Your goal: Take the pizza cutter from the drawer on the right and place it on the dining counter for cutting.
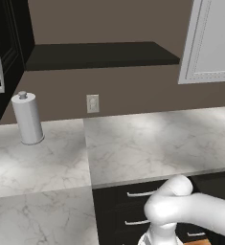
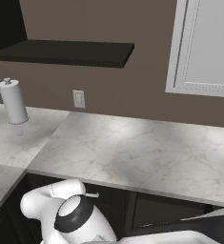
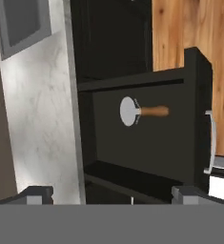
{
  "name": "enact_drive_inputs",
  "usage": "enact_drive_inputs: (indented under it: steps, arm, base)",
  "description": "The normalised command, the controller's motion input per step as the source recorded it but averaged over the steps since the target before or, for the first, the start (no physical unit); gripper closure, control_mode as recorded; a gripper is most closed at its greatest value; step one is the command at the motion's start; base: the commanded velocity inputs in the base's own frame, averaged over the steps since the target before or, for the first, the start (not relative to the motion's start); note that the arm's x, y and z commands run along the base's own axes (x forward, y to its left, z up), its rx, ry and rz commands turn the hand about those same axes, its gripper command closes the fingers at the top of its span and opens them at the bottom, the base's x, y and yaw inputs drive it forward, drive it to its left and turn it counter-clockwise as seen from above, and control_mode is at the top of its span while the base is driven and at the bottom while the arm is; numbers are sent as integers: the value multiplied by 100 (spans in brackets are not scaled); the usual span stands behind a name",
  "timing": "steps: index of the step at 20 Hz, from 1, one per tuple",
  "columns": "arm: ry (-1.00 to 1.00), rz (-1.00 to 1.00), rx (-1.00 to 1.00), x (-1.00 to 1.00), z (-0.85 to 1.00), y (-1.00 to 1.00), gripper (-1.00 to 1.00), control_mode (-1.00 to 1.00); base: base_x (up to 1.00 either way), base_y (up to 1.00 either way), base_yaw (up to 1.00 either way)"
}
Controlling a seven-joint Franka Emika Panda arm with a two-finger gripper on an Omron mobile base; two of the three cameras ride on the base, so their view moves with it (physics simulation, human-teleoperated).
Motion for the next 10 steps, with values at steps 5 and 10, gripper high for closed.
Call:
enact_drive_inputs:
  steps: [5, 10]
  arm:
    - [19, 7, 5, 89, 28, 0, -100, -100]
    - [17, 10, 0, 89, 5, 4, -100, -100]
  base:
    - [0, 0, 0]
    - [0, 0, 0]
